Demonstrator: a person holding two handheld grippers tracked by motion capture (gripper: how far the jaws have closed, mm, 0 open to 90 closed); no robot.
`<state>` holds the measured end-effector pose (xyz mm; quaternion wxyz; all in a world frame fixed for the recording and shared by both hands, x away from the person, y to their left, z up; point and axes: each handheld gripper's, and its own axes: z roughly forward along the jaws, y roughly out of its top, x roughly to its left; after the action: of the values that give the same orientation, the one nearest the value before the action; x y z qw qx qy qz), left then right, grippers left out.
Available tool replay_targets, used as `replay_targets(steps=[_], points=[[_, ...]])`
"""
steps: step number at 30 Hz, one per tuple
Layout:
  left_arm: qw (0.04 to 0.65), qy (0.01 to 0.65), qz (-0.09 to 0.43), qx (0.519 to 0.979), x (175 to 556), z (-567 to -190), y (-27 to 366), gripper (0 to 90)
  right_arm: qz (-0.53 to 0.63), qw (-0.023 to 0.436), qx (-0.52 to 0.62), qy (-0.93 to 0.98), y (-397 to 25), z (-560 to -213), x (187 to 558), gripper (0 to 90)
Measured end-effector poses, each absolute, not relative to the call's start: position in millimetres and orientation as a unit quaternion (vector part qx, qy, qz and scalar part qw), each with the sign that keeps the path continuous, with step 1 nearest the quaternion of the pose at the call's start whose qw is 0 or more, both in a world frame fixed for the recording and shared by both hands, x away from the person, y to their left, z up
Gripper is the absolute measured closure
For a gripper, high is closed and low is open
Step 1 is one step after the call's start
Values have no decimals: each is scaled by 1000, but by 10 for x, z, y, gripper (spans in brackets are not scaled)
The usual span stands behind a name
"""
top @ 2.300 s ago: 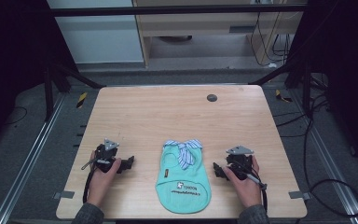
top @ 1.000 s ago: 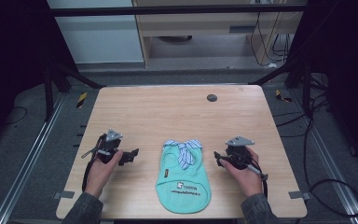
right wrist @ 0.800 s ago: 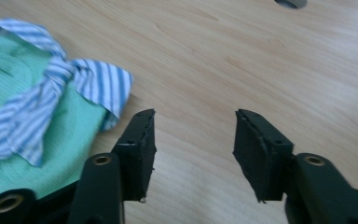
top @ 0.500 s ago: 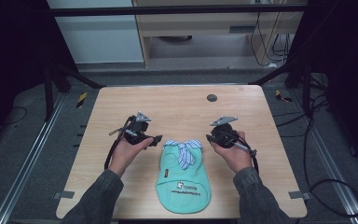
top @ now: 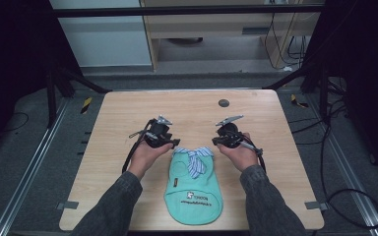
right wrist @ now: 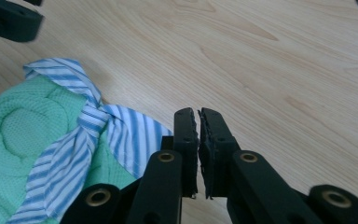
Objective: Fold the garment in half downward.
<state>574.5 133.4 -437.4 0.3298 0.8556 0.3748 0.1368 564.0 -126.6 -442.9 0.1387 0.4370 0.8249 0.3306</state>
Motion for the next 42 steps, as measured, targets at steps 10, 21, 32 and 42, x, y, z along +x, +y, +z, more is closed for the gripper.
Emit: replay_targets(steps=[10,21,32,42], points=[[324,381,137,855,5725,-4457,1315,595,335,130,445,820,-1109,-4584,5635,668],[315,376,110,864,5728,-4623,1259,668,334,107,463,814,-1127,-4707,5566,767],[302,374,99,871,5735,-4724,1290,680,321,105,464,819,-1076,-4786,5575,693],[292,377,104,873,5685,-4829,1350,554,304,114,459,827,-1014,-4869,5571,576]])
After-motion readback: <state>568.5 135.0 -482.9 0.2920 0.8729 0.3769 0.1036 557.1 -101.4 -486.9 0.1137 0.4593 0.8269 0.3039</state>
